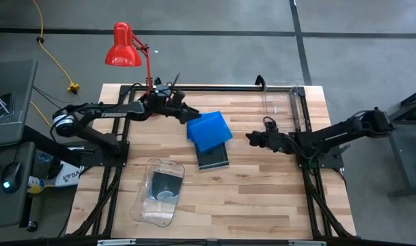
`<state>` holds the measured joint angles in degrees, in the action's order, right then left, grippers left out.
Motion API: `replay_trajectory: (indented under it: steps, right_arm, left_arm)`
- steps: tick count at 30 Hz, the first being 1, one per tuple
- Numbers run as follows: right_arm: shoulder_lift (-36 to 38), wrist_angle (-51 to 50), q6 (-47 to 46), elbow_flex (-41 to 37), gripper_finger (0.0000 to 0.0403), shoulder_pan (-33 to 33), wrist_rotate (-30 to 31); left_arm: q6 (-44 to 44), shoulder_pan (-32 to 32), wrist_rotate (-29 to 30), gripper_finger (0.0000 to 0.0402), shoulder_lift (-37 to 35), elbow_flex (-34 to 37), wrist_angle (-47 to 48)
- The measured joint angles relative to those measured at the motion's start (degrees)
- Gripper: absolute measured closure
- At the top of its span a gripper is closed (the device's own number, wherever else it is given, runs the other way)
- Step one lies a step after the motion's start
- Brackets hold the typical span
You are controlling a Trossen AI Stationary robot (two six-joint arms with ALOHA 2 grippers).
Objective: Pick & place jewel cases by type
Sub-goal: Put the blue cd case into the top transparent bin
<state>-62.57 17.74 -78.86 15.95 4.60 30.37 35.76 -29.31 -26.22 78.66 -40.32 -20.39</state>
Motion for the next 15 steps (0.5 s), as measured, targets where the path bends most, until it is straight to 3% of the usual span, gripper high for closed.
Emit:
replay_trajectory:
  steps: [3,9,15]
  right_arm:
    - [0.04,5.27,0.47,-2.67,0.0391,-1.94,-0.88]
    - [-0.20,5.17,2.25,-1.64,0.0391,-4.73,-2.86]
    - [-5.96,4.40,3.18,0.91,0.0391,-8.63,-5.90]
  left_arm:
    - [-0.05,-1.71,-3.14,0.0163,1.99,-0.54,-0.28]
    - [1.12,-2.97,-8.37,0.0163,6.11,-0.55,-1.86]
    - [2.00,-2.92,-11.22,0.0163,8.87,-0.52,-5.18]
